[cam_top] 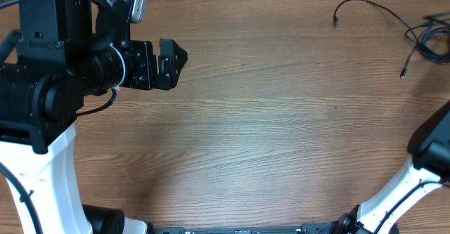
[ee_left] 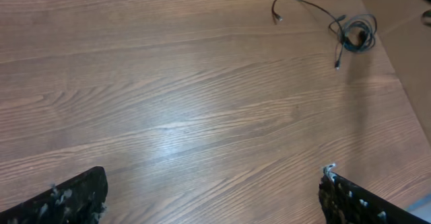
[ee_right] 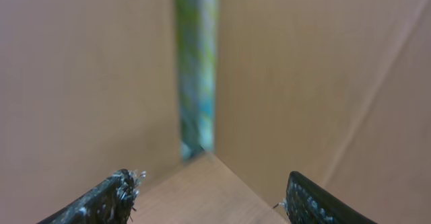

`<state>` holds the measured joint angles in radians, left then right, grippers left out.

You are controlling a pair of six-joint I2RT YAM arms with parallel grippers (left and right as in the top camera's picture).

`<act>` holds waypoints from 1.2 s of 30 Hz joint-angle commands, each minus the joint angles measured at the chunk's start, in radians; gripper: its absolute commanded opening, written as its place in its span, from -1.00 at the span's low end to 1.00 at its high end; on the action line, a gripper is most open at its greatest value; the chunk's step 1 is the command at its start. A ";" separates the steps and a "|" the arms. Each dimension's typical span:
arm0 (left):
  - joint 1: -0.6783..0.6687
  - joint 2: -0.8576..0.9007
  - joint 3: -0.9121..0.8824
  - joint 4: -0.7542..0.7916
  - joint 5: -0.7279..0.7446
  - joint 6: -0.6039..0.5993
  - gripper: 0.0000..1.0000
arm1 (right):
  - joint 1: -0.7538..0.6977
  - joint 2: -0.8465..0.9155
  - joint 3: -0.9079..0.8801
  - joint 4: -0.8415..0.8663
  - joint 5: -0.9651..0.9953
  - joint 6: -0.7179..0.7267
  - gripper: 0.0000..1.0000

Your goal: Untangle cables

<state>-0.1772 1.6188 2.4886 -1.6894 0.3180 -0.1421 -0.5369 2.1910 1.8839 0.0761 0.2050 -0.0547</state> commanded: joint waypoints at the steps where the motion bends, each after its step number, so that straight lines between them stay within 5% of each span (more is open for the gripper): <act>1: -0.007 0.023 0.000 0.000 -0.014 0.034 1.00 | -0.037 0.140 0.002 0.068 0.010 -0.002 0.39; 3: -0.007 0.030 0.000 0.000 -0.014 0.034 1.00 | -0.044 0.190 0.002 0.107 0.008 -0.002 0.38; 5: -0.008 0.036 0.000 0.000 -0.013 0.034 1.00 | -0.049 0.239 0.002 0.132 -0.020 -0.003 0.07; 7: -0.008 0.041 0.000 0.000 -0.010 0.030 1.00 | -0.050 0.276 0.002 0.138 -0.040 -0.002 -0.92; 17: -0.008 0.042 0.000 0.000 0.016 0.004 1.00 | -0.048 0.372 0.002 -0.055 -0.061 0.159 -0.92; 25: -0.008 0.042 0.000 0.000 0.016 0.008 1.00 | -0.037 0.372 0.002 -0.314 -0.318 0.403 -0.92; 36: -0.007 0.042 0.000 0.000 0.016 0.040 1.00 | 0.122 0.372 0.002 -0.620 -0.617 0.428 -0.92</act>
<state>-0.1772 1.6573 2.4886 -1.6905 0.3218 -0.1276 -0.5236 2.4943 1.9373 -0.4664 -0.3000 0.3531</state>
